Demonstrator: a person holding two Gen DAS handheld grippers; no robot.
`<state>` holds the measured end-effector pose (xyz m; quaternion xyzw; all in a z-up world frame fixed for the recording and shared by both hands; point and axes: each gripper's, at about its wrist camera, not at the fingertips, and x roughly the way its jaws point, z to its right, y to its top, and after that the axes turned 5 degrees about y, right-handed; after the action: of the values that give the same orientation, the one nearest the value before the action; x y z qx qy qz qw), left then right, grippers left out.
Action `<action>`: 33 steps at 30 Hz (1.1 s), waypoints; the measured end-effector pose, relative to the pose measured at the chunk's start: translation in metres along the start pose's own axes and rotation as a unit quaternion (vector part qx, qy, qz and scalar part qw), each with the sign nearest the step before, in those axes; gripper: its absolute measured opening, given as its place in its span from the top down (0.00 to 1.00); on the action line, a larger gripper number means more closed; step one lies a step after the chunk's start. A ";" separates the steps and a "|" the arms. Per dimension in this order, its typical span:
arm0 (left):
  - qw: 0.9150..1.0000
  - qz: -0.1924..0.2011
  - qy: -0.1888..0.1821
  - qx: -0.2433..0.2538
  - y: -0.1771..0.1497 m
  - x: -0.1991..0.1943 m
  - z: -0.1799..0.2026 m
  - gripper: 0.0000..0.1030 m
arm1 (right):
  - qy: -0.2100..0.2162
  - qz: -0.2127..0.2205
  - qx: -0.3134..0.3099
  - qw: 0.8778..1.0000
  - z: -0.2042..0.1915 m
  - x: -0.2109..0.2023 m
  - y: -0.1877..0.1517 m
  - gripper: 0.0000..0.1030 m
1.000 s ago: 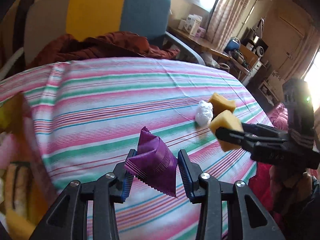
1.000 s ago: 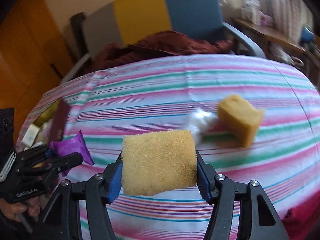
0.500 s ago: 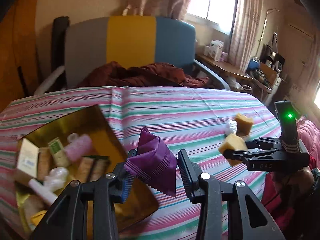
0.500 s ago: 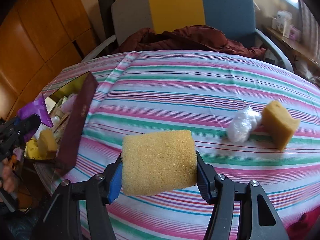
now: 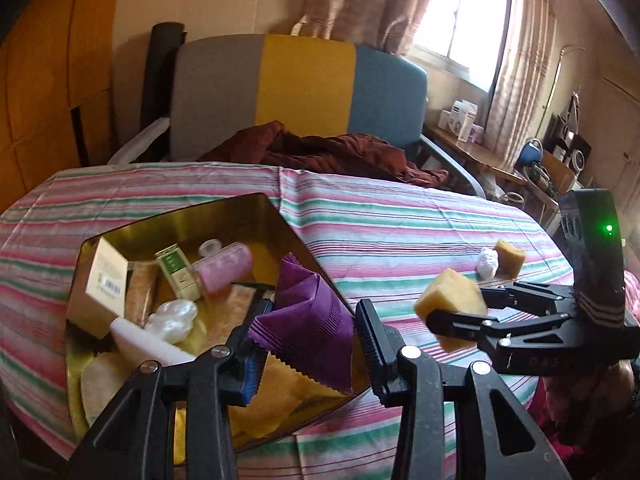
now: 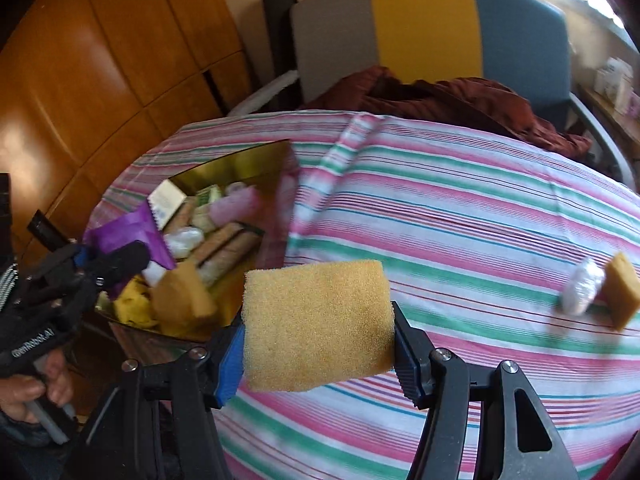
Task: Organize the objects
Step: 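Carry the purple packet and yellow sponge into the gold tray and release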
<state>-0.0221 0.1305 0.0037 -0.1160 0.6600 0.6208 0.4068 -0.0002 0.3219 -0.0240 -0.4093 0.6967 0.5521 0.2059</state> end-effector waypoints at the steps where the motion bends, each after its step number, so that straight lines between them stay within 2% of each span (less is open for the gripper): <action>1: 1.000 0.000 0.001 -0.003 -0.001 -0.001 -0.003 0.59 | 0.004 0.000 -0.002 1.000 -0.005 0.002 0.001 0.39; 10: 0.999 -0.009 0.003 -0.030 -0.011 -0.001 -0.029 0.59 | 0.037 -0.003 -0.013 0.999 -0.044 0.020 0.004 0.39; 15: 0.998 0.000 -0.007 -0.067 -0.014 -0.011 -0.058 0.59 | 0.047 -0.004 -0.022 0.999 -0.061 0.026 0.005 0.39; 26: 0.986 0.031 0.053 -0.158 -0.032 -0.053 -0.150 0.59 | 0.040 -0.010 -0.042 0.998 -0.076 0.041 0.008 0.38; 30: 0.984 0.030 0.060 -0.168 -0.034 -0.053 -0.159 0.59 | 0.045 -0.017 -0.043 0.998 -0.078 0.046 0.008 0.38; 33: 0.986 0.032 0.039 -0.160 -0.032 -0.051 -0.152 0.59 | 0.040 -0.016 -0.040 0.998 -0.079 0.050 0.009 0.37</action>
<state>-0.0283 -0.0327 -0.0007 -0.1827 0.5710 0.7260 0.3369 -0.0236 0.2315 -0.0316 -0.4502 0.6751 0.5591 0.1705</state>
